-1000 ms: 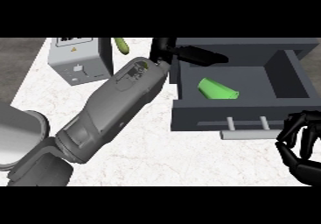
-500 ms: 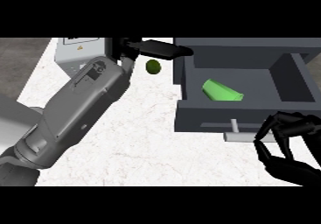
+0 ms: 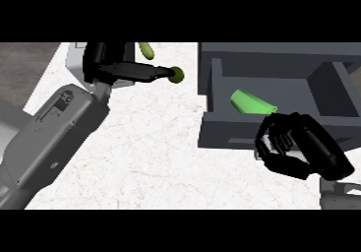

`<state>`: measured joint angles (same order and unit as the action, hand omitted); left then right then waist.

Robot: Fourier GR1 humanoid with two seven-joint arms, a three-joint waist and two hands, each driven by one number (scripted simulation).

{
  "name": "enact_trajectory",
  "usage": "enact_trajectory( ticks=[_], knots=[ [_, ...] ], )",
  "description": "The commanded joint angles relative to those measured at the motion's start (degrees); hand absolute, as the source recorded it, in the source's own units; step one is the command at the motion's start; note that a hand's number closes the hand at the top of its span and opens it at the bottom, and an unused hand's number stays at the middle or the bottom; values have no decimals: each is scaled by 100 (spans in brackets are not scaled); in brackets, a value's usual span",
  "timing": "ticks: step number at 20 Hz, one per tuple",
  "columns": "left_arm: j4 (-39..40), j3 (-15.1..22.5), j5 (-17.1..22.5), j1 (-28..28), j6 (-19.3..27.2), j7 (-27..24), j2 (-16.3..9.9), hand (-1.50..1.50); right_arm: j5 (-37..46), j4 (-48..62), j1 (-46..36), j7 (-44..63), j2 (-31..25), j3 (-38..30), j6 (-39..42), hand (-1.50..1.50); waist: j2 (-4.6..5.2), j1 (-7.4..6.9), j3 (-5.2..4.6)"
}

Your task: Pick up the cup, place it into the drawer and close the drawer

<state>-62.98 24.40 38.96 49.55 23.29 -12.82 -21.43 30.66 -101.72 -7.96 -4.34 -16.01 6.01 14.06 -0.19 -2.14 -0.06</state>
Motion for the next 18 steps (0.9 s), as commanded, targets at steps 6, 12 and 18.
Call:
enact_trajectory(
  ticks=[6, 12, 18],
  knots=[
    [-1024, -368, 176, -1252, -487, -5, -795, -150, 2066, 1947, -546, -567, -18, 929, -1069, 150, 37, -72, 9],
    [-1347, -584, 132, -2130, -831, -394, -961, -150, 2136, 4402, -1954, -1169, 332, 391, -1806, 150, 67, -53, 12],
    [-1530, -916, 188, -2233, -1158, -221, -1162, -150, 2108, 6529, -3075, -1786, 574, -53, -2265, 150, 90, -49, 15]
  ],
)
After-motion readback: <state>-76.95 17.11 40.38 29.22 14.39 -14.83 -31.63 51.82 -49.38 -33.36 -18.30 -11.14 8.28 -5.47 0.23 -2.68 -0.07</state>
